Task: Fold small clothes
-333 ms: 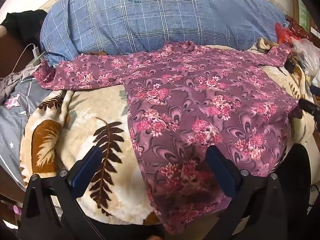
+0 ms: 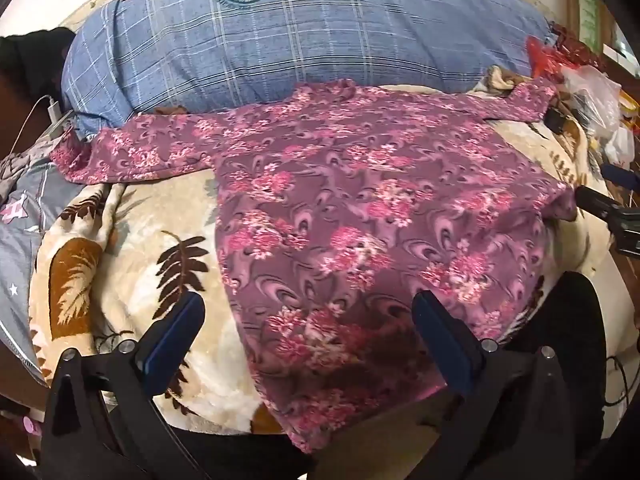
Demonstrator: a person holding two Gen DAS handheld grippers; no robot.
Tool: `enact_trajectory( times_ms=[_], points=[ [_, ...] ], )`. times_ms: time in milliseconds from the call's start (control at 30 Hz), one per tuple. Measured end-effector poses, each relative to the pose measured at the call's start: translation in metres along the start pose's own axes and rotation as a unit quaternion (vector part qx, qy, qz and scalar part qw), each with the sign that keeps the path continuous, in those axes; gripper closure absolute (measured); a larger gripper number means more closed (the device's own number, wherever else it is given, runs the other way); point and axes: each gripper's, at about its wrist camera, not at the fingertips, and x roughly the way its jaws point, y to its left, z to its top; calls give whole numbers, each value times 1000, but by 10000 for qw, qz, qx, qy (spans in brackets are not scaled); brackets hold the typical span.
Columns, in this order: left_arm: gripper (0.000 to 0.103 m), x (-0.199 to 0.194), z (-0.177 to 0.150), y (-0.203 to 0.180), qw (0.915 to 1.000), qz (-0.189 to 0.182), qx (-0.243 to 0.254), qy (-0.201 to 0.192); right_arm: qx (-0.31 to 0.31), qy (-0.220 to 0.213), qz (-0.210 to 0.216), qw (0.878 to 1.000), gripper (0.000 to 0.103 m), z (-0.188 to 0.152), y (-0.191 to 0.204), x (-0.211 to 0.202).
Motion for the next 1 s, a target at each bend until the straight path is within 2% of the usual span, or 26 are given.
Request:
enact_trajectory(
  times_ms=[167,367,1000],
  points=[
    [0,-9,0,-4,9997,78,152,-174,-64,24,-147,9999,0,-7,3,1],
    [0,-13,2,2,9996,81,34,-278,30,19,-140,9999,0,-6,1,-1],
    [0,-14,0,21,9990,115,-344,-278,-141,-60,-217,9996,0,-5,7,-5]
  ],
)
